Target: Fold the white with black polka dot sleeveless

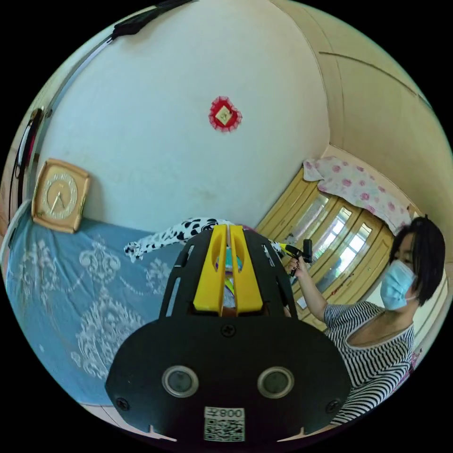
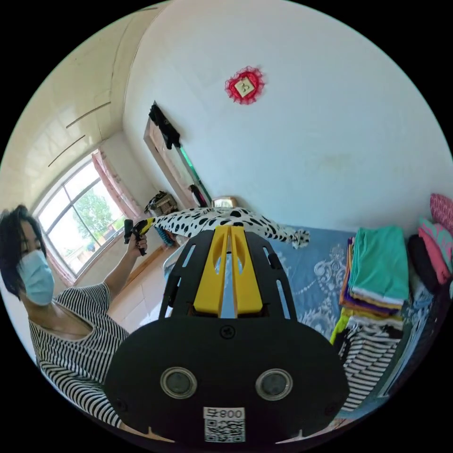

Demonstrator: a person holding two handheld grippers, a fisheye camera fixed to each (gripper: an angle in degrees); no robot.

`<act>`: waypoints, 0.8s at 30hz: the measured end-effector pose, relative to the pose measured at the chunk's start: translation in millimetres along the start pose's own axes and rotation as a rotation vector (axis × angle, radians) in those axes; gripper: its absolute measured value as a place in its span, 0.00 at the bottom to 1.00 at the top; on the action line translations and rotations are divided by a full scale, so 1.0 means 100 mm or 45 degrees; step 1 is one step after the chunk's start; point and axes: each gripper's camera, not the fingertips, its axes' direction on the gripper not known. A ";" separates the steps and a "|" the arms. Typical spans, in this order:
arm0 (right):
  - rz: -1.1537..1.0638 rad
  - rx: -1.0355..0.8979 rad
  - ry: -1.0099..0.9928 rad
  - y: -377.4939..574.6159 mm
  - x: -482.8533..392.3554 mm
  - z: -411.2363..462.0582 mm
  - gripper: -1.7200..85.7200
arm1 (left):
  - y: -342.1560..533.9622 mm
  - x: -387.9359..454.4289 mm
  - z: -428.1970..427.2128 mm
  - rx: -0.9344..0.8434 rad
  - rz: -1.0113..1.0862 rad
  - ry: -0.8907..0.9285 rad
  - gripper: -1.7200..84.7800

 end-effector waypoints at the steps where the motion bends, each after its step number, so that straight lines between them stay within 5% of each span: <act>1: 0.034 -0.060 -0.011 0.29 0.03 0.05 0.02 | 0.23 0.00 0.00 -0.059 -0.029 0.007 0.03; 6: 0.348 -0.299 -0.002 1.66 0.47 0.46 0.02 | 1.35 -0.21 0.10 -0.309 -0.292 -0.087 0.03; 11: 0.814 -0.543 -0.050 2.98 1.22 1.10 0.02 | 2.58 -0.80 0.43 -0.501 -0.831 -0.127 0.03; 24: 1.039 -0.652 0.006 3.50 1.87 1.84 0.02 | 2.36 -0.90 0.71 -0.555 -0.936 -0.233 0.05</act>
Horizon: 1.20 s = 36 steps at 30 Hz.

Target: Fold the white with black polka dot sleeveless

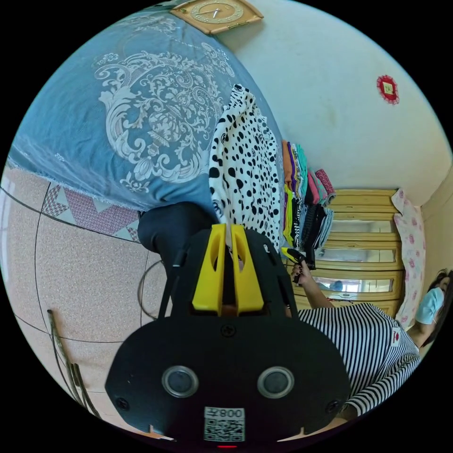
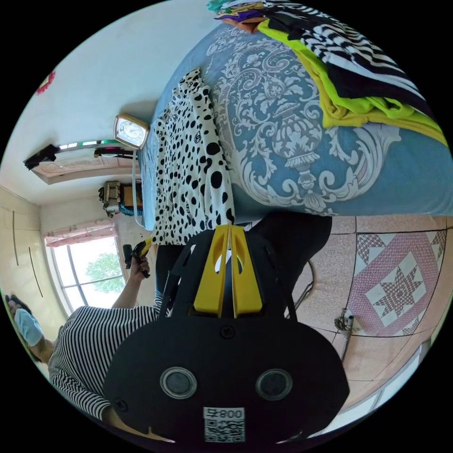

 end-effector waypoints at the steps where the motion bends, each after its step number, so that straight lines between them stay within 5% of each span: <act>1: 0.016 0.017 -0.006 -0.03 0.04 0.01 0.02 | -0.04 0.03 -0.03 0.014 -0.008 0.005 0.06; 11: -0.003 0.213 -0.124 -0.62 -0.03 0.03 0.03 | -0.92 0.45 -0.31 0.160 0.042 0.009 0.09; 22: -0.361 0.246 -0.094 -3.12 -1.22 0.61 0.07 | -3.19 1.19 0.20 0.165 0.171 -0.010 0.11; 36: -0.324 0.230 0.050 -5.69 -1.65 1.49 0.11 | -5.15 1.43 0.51 0.233 0.124 -0.045 0.13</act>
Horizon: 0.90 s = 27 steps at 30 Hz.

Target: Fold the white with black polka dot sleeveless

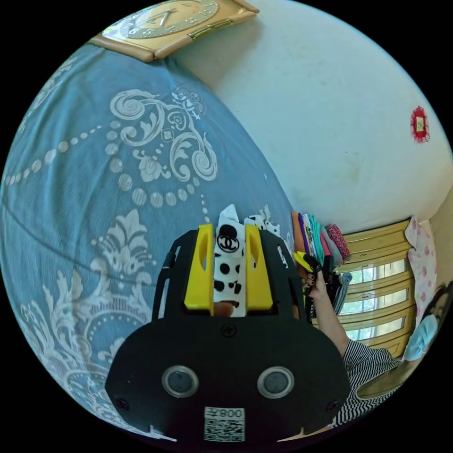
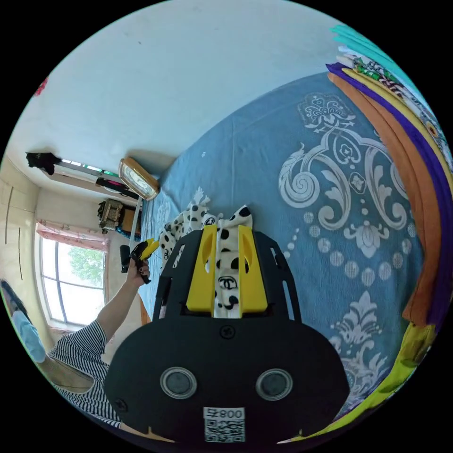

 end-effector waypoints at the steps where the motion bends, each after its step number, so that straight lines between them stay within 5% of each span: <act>1: 0.007 -0.017 0.021 -0.10 0.02 0.11 0.11 | -0.10 0.02 0.06 -0.025 0.006 -0.023 0.13; 13: 0.013 -0.093 0.039 -0.59 0.03 0.68 0.03 | -0.56 0.29 0.10 -0.090 0.082 0.072 0.03; 20: -0.020 0.008 -0.070 -0.59 -0.04 0.49 0.02 | -0.56 0.39 -0.30 0.041 0.087 0.268 0.02; 23: -0.217 0.168 -0.247 -0.32 -0.36 0.03 0.02 | -0.33 0.67 -0.79 0.188 0.301 0.414 0.02; 27: -0.287 0.288 -0.040 0.29 -0.41 -0.23 0.02 | 0.02 0.70 -1.02 0.205 0.355 0.198 0.02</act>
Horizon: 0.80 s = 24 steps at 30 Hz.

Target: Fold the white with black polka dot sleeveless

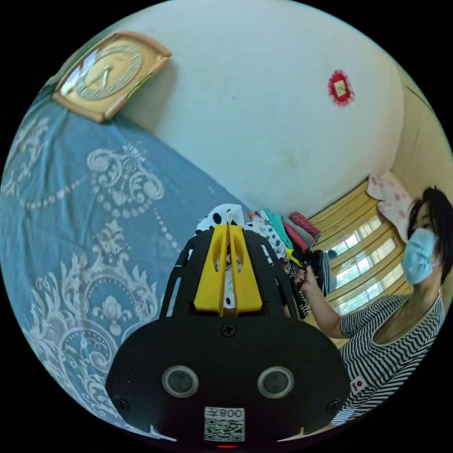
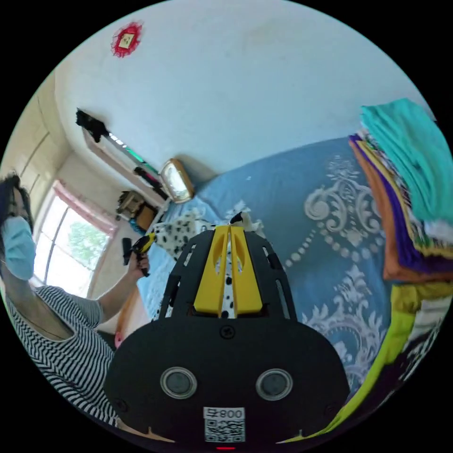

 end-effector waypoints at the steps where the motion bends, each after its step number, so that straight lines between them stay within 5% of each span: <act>1: 0.100 -0.022 -0.070 0.04 0.18 0.08 0.02 | 0.03 -0.13 0.03 -0.014 -0.081 0.041 0.02; 6: 0.234 -0.016 -0.104 -0.03 0.54 0.29 0.02 | -0.08 -0.22 0.02 0.016 -0.142 0.010 0.02; 24: 0.045 0.140 -0.123 -0.60 0.39 -0.01 0.02 | -0.72 0.33 -0.18 0.123 0.095 -0.022 0.02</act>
